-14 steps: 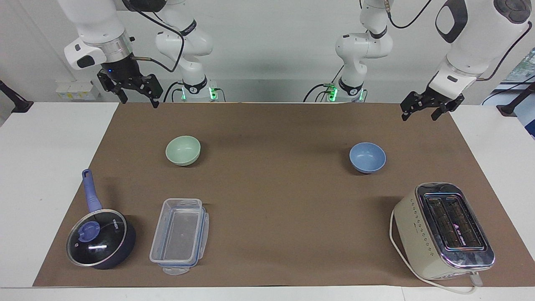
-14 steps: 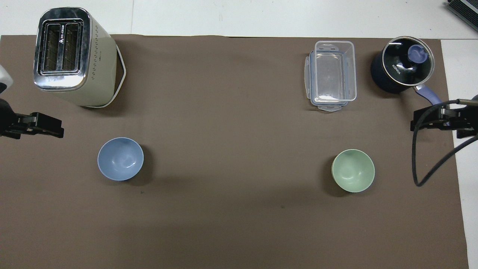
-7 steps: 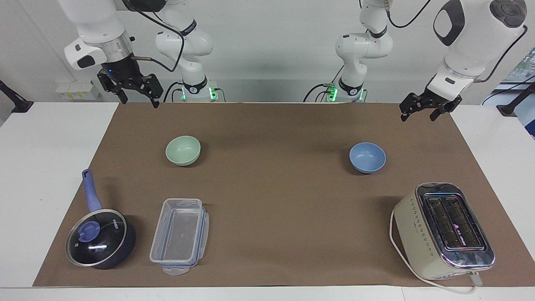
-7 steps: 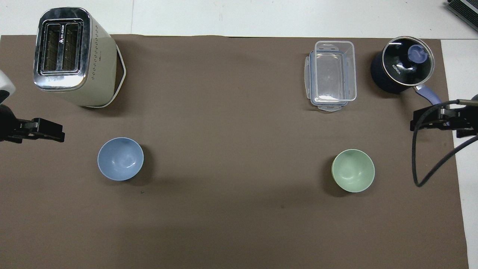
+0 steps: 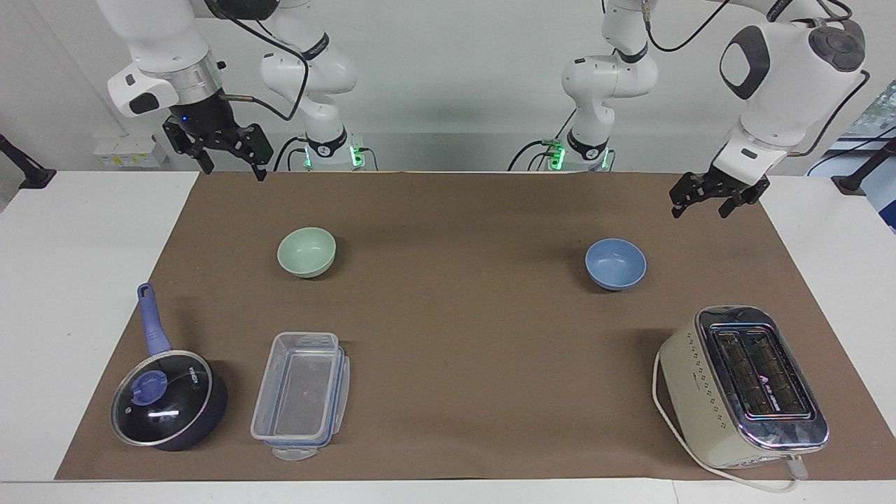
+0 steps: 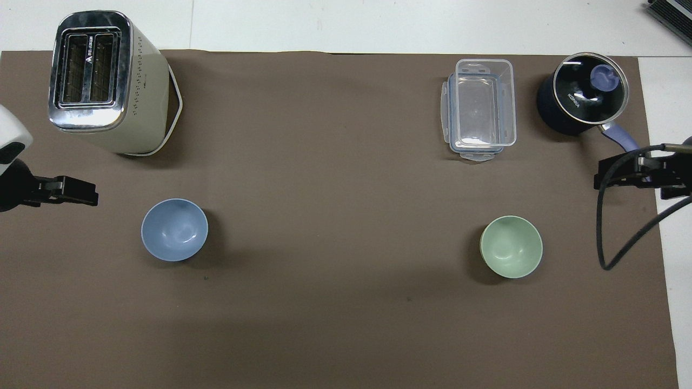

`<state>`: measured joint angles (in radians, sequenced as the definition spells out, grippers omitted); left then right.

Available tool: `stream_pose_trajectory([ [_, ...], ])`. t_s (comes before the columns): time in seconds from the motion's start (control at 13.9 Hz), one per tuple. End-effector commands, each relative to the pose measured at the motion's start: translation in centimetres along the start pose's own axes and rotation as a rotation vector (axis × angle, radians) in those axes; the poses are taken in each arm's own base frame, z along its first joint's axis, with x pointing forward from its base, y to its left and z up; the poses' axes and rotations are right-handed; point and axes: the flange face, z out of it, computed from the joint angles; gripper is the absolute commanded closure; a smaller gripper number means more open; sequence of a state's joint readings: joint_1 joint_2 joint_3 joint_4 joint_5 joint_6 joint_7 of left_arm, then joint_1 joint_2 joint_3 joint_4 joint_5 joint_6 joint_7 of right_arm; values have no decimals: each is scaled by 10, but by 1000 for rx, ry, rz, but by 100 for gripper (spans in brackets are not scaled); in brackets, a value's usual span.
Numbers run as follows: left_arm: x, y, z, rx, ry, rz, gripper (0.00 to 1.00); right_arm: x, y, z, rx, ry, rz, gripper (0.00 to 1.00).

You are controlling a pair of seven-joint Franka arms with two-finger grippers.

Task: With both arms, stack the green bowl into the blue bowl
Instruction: 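Move the left gripper out from rest toward the blue bowl, then lower the left gripper onto the blue bowl rim and grasp it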

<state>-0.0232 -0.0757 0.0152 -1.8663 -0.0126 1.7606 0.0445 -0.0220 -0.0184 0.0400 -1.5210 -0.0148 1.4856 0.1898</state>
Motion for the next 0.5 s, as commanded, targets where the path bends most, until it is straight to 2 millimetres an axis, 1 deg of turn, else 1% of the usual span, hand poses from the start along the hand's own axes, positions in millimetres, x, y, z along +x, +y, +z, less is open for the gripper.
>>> stream_pose_trajectory([
  [0.0, -12, -1, 13, -11, 25, 14, 0, -3, 6, -1, 21, 1, -14, 0],
  [0.14, -12, 0, 25, -19, 23, 15, 0, -3, 6, -1, 21, 2, -12, 0],
  [0.36, -15, 4, 64, -21, 31, 19, 0, -3, 6, -1, 21, 1, -11, 0],
  [0.43, -17, 5, 74, -19, 34, 20, 0, -3, 6, -1, 21, 1, -12, 0],
])
